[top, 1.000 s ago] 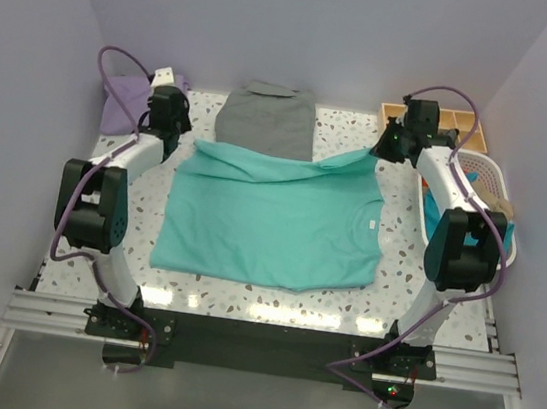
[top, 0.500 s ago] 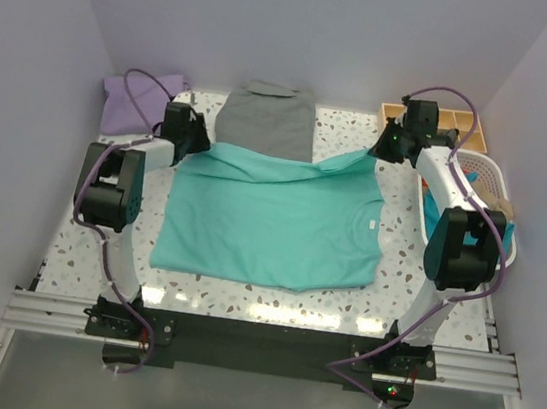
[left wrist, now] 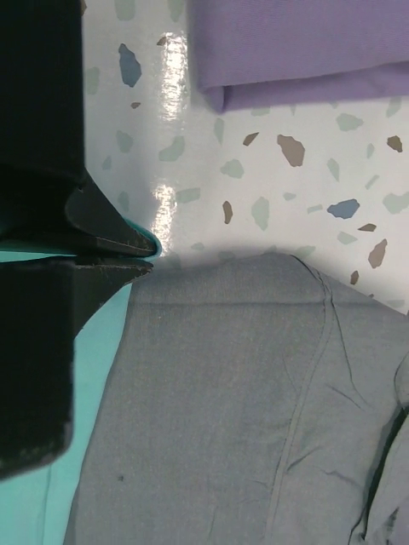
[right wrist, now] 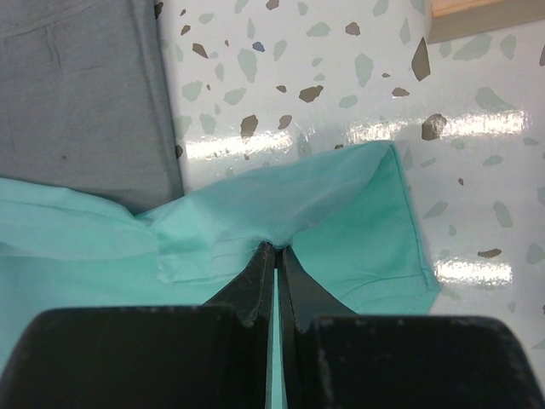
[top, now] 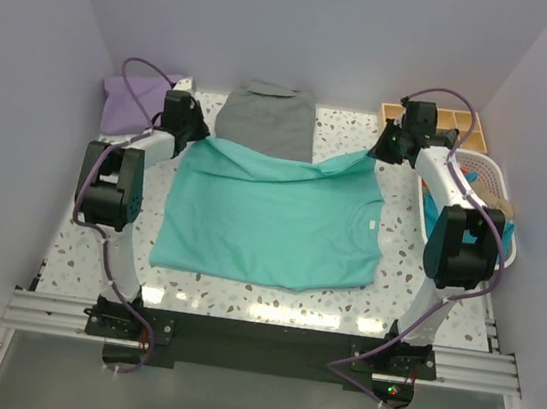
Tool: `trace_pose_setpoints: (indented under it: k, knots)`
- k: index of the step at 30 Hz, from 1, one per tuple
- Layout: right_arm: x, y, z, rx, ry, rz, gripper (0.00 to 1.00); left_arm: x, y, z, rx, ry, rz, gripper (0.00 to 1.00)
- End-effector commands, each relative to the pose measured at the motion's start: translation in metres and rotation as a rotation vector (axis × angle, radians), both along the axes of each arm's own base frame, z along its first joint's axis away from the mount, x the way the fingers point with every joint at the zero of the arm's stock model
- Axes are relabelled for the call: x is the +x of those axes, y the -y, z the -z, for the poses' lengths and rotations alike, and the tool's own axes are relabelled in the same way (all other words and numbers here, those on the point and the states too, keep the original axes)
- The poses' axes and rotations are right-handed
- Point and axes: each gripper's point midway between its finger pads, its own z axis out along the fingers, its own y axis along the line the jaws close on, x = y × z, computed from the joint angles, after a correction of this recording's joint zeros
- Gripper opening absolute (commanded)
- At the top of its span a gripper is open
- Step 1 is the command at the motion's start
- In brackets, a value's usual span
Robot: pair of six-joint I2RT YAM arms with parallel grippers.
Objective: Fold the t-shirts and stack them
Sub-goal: Fold the tshirt
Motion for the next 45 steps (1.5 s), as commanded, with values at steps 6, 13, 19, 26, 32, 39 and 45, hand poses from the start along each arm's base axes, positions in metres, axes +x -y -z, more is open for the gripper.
trace_pose_setpoints:
  k: [6,13,19,26,32,39,45]
  knots:
    - [0.006,0.0,-0.004,-0.005,0.029,-0.014,0.0,0.014,-0.018,-0.039,0.03,0.123,-0.045,0.0]
    - [-0.017,0.013,-0.015,-0.048,0.056,0.037,0.0,-0.014,-0.065,-0.028,0.078,0.098,-0.203,0.0]
    - [-0.021,0.017,-0.036,-0.068,0.112,0.034,0.0,-0.016,-0.081,-0.038,0.068,0.133,-0.216,0.0]
    - [-0.009,0.014,-0.042,-0.059,0.127,0.028,0.0,0.002,-0.071,-0.057,0.027,0.189,-0.152,0.0]
    - [0.012,0.014,-0.042,-0.061,0.144,0.039,0.0,0.015,-0.065,-0.066,0.01,0.203,-0.113,0.05]
    - [0.03,0.001,-0.035,-0.005,0.153,0.002,0.0,0.022,-0.053,-0.083,0.004,0.28,-0.031,0.04]
    - [0.032,-0.012,-0.035,0.047,0.184,-0.059,0.0,0.017,-0.038,-0.086,-0.042,0.34,0.043,0.06]
